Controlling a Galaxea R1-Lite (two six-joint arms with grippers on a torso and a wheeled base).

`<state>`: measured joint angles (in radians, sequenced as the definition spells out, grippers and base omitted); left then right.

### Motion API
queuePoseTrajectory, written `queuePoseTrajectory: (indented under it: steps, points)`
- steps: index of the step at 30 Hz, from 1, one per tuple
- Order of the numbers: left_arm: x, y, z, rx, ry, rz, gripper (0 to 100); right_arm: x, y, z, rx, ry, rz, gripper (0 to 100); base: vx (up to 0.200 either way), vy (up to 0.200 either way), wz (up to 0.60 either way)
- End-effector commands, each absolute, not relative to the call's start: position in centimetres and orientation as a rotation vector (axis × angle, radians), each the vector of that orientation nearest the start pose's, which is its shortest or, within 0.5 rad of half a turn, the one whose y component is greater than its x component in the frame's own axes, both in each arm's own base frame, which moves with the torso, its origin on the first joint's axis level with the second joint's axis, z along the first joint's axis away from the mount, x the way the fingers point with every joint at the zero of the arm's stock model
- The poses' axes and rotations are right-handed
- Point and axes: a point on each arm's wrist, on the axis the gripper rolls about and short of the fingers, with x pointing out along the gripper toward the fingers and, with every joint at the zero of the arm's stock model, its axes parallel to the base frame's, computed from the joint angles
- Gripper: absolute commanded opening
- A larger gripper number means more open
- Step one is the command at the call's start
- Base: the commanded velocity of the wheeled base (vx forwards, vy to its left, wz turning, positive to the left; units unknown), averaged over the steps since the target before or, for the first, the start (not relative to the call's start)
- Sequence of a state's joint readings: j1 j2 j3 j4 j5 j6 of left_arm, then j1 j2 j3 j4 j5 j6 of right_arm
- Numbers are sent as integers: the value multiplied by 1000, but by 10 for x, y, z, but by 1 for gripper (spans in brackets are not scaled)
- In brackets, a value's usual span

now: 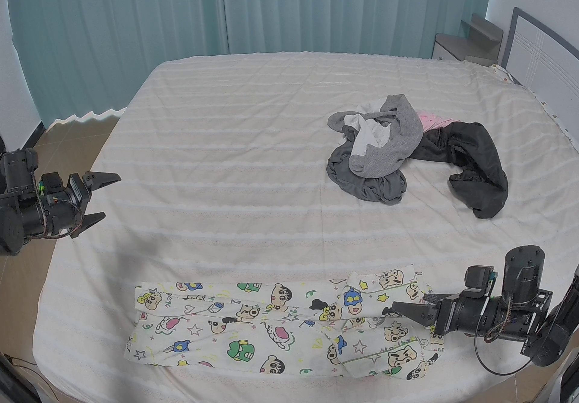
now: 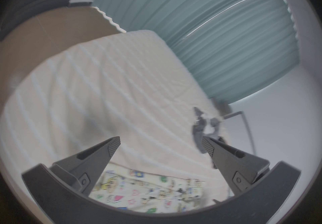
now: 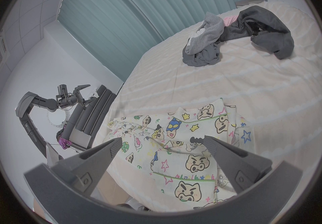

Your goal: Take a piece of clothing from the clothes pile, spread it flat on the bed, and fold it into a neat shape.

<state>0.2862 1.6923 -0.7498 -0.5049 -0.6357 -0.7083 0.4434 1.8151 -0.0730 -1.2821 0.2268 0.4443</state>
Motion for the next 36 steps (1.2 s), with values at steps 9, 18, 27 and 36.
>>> queuePoseTrajectory:
  steps: [9, 18, 27, 36]
  points:
    - [302, 25, 115, -572, 1123, 68, 100, 181, 94, 43, 392, 655, 538, 100, 0, 0, 0]
    - [319, 22, 88, -640, 1212, 1, 100, 180, 95, 42, 390, 659, 539, 100, 0, 0, 0]
    - [329, 23, 68, -637, 1259, 10, 100, 179, 96, 43, 388, 654, 546, 100, 0, 0, 0]
    - [332, 24, 59, -639, 1284, 20, 100, 178, 96, 46, 400, 650, 549, 100, 0, 0, 0]
